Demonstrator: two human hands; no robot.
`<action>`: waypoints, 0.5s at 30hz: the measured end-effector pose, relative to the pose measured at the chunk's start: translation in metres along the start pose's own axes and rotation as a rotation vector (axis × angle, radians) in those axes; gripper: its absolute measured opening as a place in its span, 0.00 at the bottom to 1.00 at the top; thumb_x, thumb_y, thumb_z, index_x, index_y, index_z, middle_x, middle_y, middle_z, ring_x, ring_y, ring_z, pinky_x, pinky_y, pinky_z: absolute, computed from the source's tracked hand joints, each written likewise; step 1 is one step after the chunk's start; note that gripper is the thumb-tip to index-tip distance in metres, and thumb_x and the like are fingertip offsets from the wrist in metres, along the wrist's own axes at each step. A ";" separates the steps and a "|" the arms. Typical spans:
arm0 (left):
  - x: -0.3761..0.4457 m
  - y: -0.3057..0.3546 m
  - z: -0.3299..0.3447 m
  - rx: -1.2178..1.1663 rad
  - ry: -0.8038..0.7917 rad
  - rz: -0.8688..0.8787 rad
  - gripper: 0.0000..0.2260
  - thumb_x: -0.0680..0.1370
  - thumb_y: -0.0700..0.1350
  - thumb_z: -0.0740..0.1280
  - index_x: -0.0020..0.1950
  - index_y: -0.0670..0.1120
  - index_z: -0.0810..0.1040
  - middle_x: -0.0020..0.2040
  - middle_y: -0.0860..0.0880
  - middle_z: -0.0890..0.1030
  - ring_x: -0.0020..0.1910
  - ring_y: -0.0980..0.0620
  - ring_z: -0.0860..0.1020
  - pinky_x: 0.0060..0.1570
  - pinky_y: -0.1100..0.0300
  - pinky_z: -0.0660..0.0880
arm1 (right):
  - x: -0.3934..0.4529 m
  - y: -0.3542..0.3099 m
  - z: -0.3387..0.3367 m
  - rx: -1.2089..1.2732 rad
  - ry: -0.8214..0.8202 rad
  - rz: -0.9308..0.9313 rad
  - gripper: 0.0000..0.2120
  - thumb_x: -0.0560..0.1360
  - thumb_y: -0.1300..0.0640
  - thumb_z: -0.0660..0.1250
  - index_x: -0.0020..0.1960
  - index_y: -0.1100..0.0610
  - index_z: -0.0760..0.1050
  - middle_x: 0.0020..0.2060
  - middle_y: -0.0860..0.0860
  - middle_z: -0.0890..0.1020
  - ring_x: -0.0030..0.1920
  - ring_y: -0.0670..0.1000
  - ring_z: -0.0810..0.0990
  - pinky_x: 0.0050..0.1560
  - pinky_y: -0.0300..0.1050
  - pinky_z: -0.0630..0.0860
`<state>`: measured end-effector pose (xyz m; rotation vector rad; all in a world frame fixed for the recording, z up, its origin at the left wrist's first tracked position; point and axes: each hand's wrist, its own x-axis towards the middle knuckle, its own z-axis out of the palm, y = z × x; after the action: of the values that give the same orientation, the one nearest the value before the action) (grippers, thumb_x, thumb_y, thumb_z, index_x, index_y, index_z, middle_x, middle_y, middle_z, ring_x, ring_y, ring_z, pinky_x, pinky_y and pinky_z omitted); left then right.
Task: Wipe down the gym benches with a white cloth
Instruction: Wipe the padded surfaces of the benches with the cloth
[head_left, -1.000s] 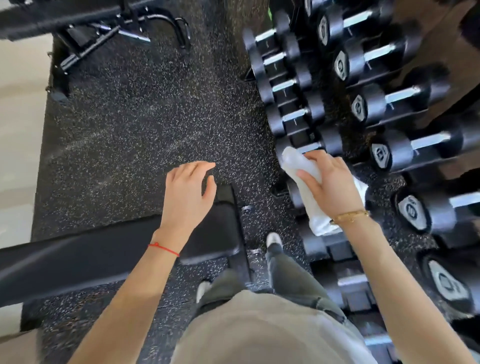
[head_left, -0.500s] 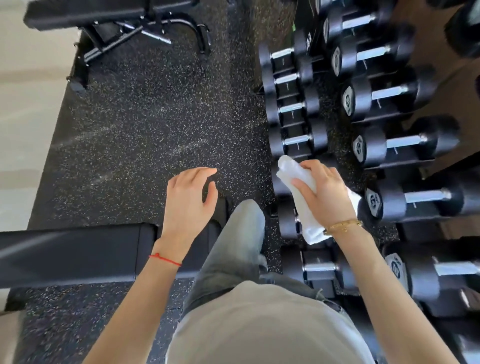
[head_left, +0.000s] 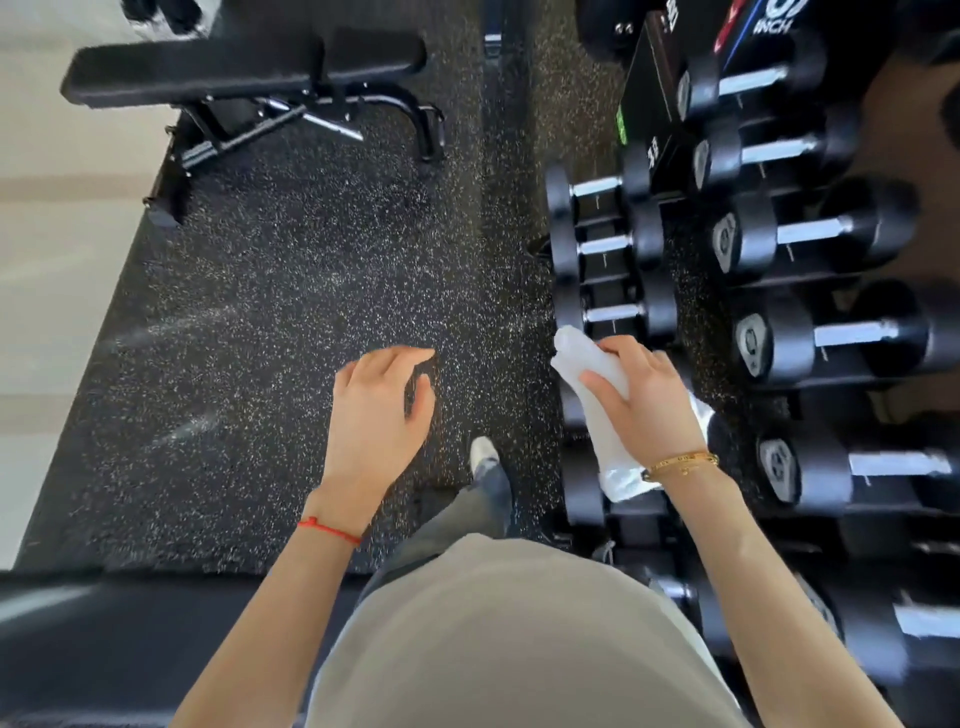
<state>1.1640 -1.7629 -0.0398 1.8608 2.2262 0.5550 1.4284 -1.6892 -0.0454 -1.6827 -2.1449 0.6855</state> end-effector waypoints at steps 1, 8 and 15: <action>0.022 -0.005 -0.002 -0.001 0.007 0.008 0.13 0.79 0.43 0.63 0.63 0.47 0.78 0.60 0.49 0.81 0.58 0.47 0.78 0.64 0.48 0.68 | 0.023 -0.004 0.000 -0.003 0.004 0.005 0.17 0.79 0.49 0.64 0.63 0.59 0.73 0.55 0.56 0.80 0.52 0.59 0.73 0.54 0.58 0.72; 0.156 -0.032 -0.013 -0.008 -0.024 0.021 0.13 0.80 0.44 0.63 0.64 0.48 0.78 0.61 0.49 0.80 0.60 0.48 0.77 0.66 0.48 0.66 | 0.160 -0.033 -0.004 -0.006 0.040 0.017 0.18 0.79 0.48 0.64 0.63 0.59 0.72 0.56 0.56 0.80 0.53 0.60 0.73 0.53 0.58 0.72; 0.273 -0.060 -0.012 -0.021 -0.059 -0.005 0.13 0.80 0.44 0.63 0.64 0.47 0.77 0.60 0.49 0.80 0.59 0.48 0.77 0.67 0.48 0.65 | 0.275 -0.046 0.006 -0.006 0.024 0.033 0.18 0.79 0.49 0.65 0.63 0.60 0.73 0.55 0.57 0.81 0.52 0.60 0.74 0.53 0.58 0.73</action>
<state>1.0514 -1.5072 -0.0274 1.8368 2.1792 0.5138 1.3197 -1.4328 -0.0352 -1.7240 -2.1091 0.6659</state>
